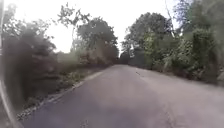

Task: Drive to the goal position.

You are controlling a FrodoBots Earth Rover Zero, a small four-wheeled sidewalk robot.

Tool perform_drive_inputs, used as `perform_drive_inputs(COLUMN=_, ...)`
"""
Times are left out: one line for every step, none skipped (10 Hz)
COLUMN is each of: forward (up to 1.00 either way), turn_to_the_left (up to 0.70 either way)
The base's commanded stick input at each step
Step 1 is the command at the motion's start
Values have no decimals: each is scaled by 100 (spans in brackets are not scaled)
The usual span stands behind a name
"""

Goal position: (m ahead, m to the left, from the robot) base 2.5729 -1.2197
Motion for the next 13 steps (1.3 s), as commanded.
perform_drive_inputs(forward=70, turn_to_the_left=0)
perform_drive_inputs(forward=70, turn_to_the_left=0)
perform_drive_inputs(forward=70, turn_to_the_left=0)
perform_drive_inputs(forward=70, turn_to_the_left=0)
perform_drive_inputs(forward=70, turn_to_the_left=0)
perform_drive_inputs(forward=70, turn_to_the_left=0)
perform_drive_inputs(forward=70, turn_to_the_left=0)
perform_drive_inputs(forward=70, turn_to_the_left=0)
perform_drive_inputs(forward=70, turn_to_the_left=0)
perform_drive_inputs(forward=70, turn_to_the_left=0)
perform_drive_inputs(forward=70, turn_to_the_left=0)
perform_drive_inputs(forward=70, turn_to_the_left=0)
perform_drive_inputs(forward=70, turn_to_the_left=0)
